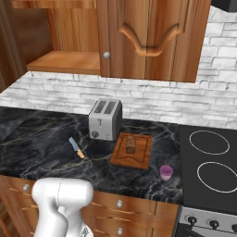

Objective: Pick the bread, place it on the cutting board, pick the jam, place it on the counter, and close the cabinet.

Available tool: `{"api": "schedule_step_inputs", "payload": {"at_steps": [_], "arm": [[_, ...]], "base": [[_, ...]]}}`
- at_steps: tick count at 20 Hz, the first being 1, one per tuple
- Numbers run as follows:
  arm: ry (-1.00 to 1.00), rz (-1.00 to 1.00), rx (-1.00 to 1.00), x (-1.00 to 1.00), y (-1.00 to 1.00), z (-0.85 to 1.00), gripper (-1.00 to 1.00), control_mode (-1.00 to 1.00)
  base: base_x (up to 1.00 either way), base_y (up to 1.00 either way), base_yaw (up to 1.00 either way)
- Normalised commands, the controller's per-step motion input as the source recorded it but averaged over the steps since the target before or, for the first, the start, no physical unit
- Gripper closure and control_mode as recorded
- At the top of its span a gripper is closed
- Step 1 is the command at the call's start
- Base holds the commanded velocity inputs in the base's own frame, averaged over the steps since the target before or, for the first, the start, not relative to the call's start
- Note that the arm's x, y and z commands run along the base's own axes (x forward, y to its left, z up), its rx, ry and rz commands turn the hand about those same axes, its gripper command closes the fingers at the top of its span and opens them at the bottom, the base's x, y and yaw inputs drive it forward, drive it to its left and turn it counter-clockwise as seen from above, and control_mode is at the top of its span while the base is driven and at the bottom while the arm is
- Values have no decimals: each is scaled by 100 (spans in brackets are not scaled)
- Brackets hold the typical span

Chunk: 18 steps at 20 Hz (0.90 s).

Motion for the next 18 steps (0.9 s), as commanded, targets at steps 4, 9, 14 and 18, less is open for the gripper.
{"api": "schedule_step_inputs", "payload": {"at_steps": [4,9,14,18], "arm": [[-11,0,0,19,14,-24,-100,-100],[-6,0,0,25,17,-19,-100,-100],[-6,0,0,26,18,-18,-100,-100],[-5,-1,0,17,17,-14,-100,-100]], "base": [[0,0,0],[0,0,0],[0,0,0],[0,0,0]]}}
